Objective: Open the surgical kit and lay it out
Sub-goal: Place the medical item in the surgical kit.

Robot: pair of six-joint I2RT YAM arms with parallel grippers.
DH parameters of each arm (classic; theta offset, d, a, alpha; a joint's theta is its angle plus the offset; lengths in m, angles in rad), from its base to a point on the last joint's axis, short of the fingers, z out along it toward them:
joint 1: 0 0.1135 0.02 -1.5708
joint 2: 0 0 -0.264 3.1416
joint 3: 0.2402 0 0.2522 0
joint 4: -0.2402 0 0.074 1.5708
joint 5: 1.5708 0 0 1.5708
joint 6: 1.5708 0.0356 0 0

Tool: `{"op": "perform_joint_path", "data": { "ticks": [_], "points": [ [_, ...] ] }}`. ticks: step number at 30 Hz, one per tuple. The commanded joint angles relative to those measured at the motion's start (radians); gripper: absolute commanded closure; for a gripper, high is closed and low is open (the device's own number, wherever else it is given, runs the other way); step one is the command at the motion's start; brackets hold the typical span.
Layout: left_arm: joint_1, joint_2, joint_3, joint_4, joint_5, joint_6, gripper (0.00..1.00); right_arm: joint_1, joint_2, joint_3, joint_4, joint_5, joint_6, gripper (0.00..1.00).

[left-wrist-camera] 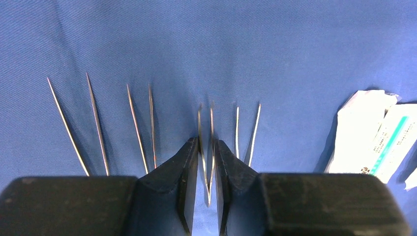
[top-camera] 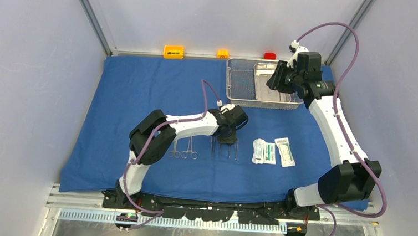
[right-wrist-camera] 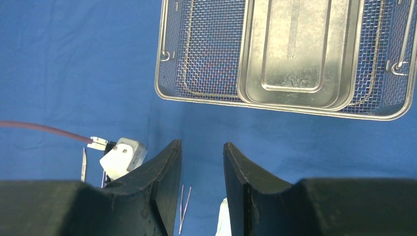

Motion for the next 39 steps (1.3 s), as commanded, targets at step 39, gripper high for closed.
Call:
{"op": "perform_joint_path", "data": {
  "ticks": [39],
  "points": [
    [-0.007,-0.111,0.047,-0.029,-0.064,0.151,0.68,-0.016,0.003,0.048,0.049,0.015,-0.027,0.49]
  ]
}}
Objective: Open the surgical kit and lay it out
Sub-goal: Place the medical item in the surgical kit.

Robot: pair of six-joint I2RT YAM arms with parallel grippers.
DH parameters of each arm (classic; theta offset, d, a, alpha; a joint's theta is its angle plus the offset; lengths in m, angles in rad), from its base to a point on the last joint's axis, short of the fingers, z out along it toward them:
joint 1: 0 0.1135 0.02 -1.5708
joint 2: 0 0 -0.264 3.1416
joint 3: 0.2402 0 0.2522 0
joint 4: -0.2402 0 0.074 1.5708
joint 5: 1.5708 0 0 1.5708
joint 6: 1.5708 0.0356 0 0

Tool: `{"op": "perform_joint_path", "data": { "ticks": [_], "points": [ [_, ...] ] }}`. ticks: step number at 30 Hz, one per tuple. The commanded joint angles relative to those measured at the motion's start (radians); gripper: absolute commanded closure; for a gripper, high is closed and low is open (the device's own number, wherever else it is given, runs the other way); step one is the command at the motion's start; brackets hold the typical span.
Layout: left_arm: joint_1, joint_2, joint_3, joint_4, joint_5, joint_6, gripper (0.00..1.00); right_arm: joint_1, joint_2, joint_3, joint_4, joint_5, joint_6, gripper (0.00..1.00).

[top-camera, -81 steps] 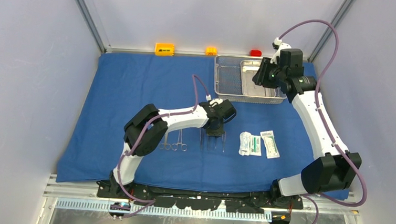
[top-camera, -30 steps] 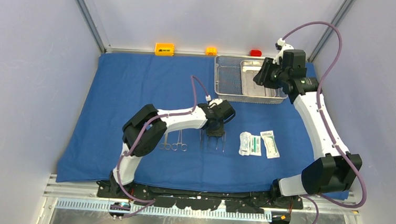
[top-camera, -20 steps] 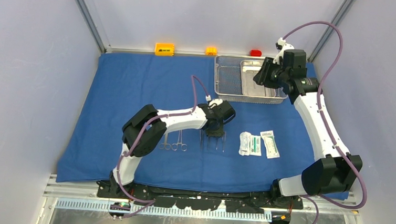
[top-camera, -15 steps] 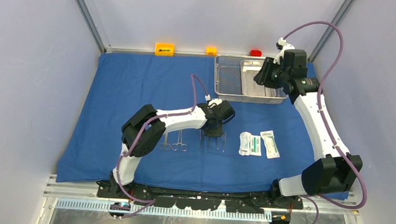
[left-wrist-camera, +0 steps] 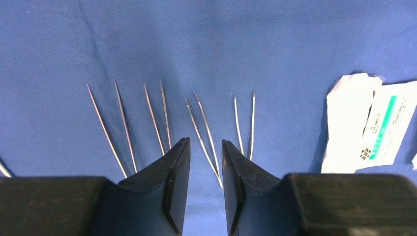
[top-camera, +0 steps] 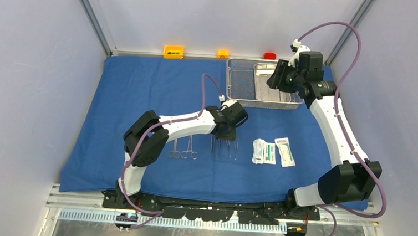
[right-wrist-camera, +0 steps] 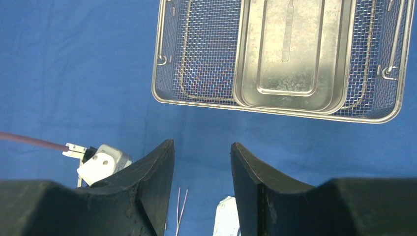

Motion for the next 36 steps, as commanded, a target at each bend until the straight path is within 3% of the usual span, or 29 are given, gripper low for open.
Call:
{"op": "perform_joint_path", "data": {
  "ticks": [1,36],
  "points": [
    [-0.005,-0.047,0.031,0.003,-0.023,0.03,0.68,-0.004,0.01,0.049,0.043,0.012,-0.015,0.49],
    [0.038,0.05,0.02,0.039,0.065,-0.007,0.68,-0.004,0.0,0.019,0.047,-0.017,-0.002,0.48]
  ]
}}
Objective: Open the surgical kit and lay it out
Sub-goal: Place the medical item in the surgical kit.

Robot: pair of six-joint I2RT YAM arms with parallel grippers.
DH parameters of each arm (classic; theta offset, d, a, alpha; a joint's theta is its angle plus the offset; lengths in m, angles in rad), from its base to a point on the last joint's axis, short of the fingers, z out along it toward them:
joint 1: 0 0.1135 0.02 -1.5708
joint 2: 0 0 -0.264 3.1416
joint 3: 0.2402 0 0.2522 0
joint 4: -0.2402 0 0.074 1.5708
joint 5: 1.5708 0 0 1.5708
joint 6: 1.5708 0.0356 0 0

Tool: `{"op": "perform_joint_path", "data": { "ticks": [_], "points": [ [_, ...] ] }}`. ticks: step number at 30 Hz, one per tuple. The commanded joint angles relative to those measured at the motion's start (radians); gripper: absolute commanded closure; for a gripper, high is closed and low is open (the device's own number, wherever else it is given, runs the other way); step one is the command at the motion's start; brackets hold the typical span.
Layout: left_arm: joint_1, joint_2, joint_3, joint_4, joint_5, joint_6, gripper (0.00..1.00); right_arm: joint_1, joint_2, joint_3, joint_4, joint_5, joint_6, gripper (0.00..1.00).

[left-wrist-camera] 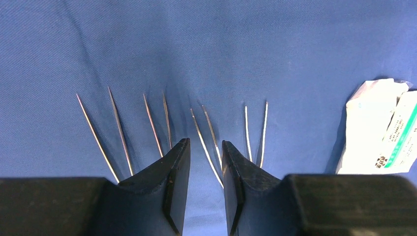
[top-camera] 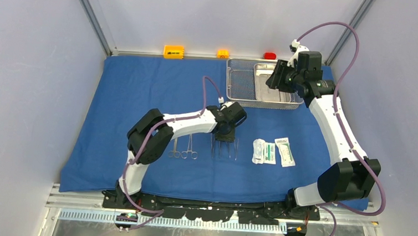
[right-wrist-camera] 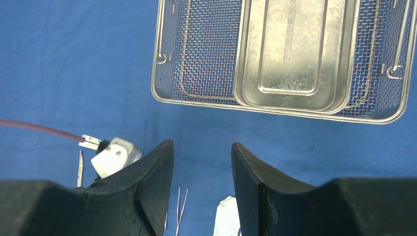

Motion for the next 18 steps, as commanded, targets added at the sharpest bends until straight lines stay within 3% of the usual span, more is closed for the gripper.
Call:
{"op": "perform_joint_path", "data": {
  "ticks": [1,18],
  "points": [
    [0.008,0.009,0.02,0.031,0.012,-0.016,0.68,-0.005,-0.021,0.013,0.047,-0.011,-0.001,0.48],
    [0.008,0.031,0.043,0.044,0.033,0.007,0.69,-0.006,-0.033,0.003,0.051,-0.017,0.0,0.48]
  ]
}}
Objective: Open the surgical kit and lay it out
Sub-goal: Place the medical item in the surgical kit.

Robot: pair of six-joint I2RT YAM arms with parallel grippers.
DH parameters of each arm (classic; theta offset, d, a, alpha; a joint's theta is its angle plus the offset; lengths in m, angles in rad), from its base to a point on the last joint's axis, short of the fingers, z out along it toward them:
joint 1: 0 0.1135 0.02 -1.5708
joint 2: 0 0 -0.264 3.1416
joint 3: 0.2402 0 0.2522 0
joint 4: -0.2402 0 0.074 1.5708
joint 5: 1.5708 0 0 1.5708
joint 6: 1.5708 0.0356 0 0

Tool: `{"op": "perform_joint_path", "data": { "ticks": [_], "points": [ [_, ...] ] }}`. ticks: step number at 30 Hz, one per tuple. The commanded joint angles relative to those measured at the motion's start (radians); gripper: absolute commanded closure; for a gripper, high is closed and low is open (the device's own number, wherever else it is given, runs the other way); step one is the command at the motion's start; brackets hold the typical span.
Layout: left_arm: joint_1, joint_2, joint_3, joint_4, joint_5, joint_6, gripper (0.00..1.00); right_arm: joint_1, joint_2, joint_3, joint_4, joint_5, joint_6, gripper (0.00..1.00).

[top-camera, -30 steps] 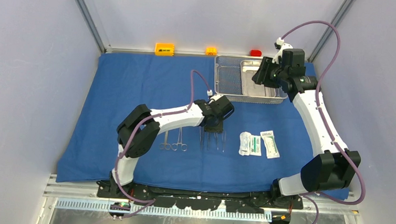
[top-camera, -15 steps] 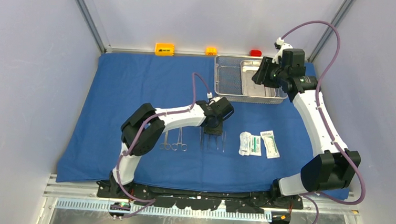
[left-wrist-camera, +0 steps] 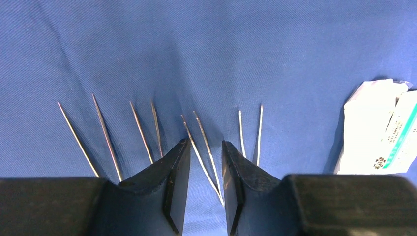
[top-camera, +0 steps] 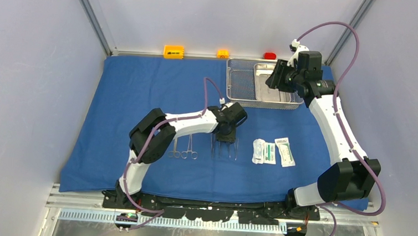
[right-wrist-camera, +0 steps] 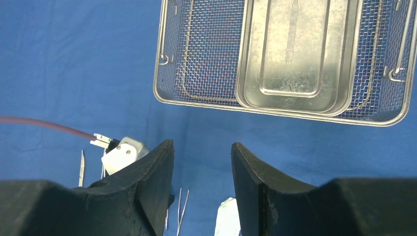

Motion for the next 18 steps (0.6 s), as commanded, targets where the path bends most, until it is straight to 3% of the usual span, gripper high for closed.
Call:
{"op": "perform_joint_path", "data": {
  "ticks": [1,18],
  "points": [
    [0.004,0.007,0.036,0.031,0.005,0.005,0.69,-0.006,-0.033,0.002,0.045,-0.01,0.0,0.48],
    [0.001,0.015,0.048,0.046,0.016,0.031,0.69,-0.009,-0.033,-0.003,0.048,-0.017,0.005,0.48]
  ]
}}
